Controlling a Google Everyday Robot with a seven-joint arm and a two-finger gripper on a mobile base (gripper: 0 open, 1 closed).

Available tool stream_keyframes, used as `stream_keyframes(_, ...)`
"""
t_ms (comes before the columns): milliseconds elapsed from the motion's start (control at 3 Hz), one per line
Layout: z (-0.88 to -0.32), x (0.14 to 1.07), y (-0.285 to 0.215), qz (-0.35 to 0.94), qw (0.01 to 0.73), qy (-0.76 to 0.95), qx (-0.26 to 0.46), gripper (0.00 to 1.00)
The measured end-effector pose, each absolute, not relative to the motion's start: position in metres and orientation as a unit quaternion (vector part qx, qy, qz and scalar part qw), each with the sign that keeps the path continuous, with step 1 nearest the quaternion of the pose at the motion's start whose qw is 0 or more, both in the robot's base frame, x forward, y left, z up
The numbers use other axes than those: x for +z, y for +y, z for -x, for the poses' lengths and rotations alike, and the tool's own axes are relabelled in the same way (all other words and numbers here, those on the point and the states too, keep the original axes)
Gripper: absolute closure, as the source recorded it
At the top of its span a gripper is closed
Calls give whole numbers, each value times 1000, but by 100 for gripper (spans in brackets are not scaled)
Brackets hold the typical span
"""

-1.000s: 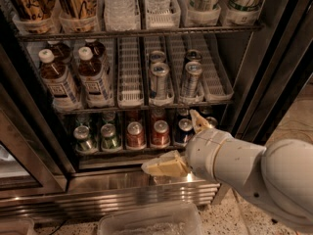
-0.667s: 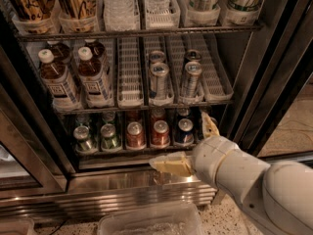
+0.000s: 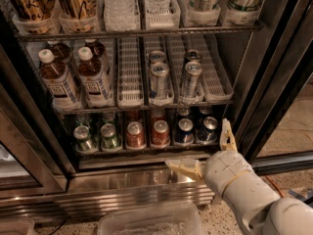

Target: Pick pepsi can from bottom shelf of fridge

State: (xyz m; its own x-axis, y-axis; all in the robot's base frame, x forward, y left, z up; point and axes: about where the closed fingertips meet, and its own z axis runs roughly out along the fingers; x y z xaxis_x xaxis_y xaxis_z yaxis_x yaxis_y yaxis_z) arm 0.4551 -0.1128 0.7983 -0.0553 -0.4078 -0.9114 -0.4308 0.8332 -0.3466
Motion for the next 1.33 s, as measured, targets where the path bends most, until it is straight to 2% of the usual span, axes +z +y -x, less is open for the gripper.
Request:
stream_keyframes(667, -459, 790, -121, 260, 636, 726, 28, 0)
stream_keyframes(1333, -493, 782, -139, 206, 679, 705, 2, 0)
